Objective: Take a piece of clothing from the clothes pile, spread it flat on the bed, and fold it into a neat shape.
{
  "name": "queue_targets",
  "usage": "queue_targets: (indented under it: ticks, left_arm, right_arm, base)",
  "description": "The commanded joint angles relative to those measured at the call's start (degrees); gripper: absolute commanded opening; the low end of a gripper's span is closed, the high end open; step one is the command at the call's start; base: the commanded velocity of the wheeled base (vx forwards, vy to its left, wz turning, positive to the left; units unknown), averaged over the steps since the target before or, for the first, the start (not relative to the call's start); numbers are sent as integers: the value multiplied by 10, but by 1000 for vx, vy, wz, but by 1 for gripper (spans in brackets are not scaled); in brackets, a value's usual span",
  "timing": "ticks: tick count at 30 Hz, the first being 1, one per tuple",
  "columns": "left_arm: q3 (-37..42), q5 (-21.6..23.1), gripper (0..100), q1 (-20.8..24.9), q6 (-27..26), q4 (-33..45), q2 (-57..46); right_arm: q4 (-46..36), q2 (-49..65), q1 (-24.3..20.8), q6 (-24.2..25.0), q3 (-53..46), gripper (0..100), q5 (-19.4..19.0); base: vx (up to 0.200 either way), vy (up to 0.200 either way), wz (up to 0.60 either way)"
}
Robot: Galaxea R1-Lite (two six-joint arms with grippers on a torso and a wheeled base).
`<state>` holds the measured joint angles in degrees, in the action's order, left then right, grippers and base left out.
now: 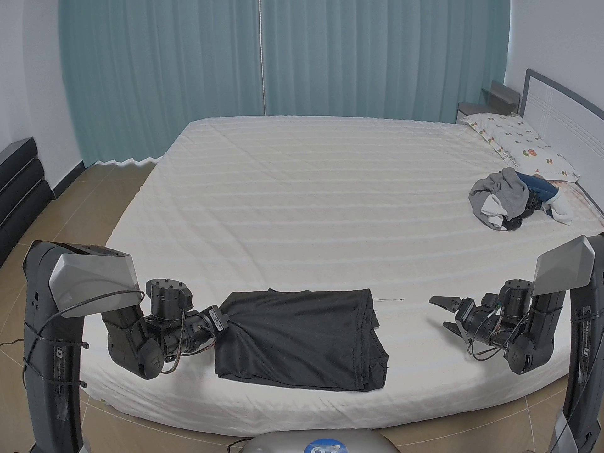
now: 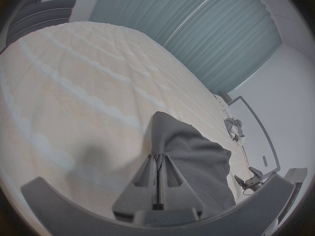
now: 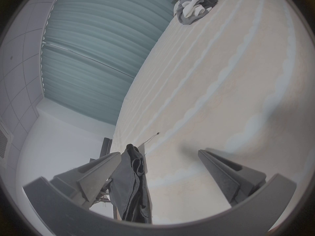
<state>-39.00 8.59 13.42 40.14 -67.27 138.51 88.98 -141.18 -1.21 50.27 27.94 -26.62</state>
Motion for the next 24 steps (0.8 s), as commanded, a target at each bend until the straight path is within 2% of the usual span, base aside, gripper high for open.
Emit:
queue_targets:
  ticks: [1,9,10,18,24]
  left_arm:
    - [2,0,0,0,0,0,2]
    - [8,1,0,4,1,1,-3]
    - [8,1,100,4,1,0,-3]
    - [21,1,100,-2,1,-1,-5]
    - [22,2,100,-24,2,-1,-11]
  right_arm:
    - [7,-1,0,0,0,100,0]
    - [7,-1,0,0,-1,100,0]
    - [6,-1,0,0,-1,100,0]
    - [7,-1,0,0,-1,100,0]
    - [6,0,0,0,-2,100,0]
  base:
    - [0,0,0]
    - [0,0,0]
    - [0,0,0]
    - [0,0,0]
    - [0,0,0]
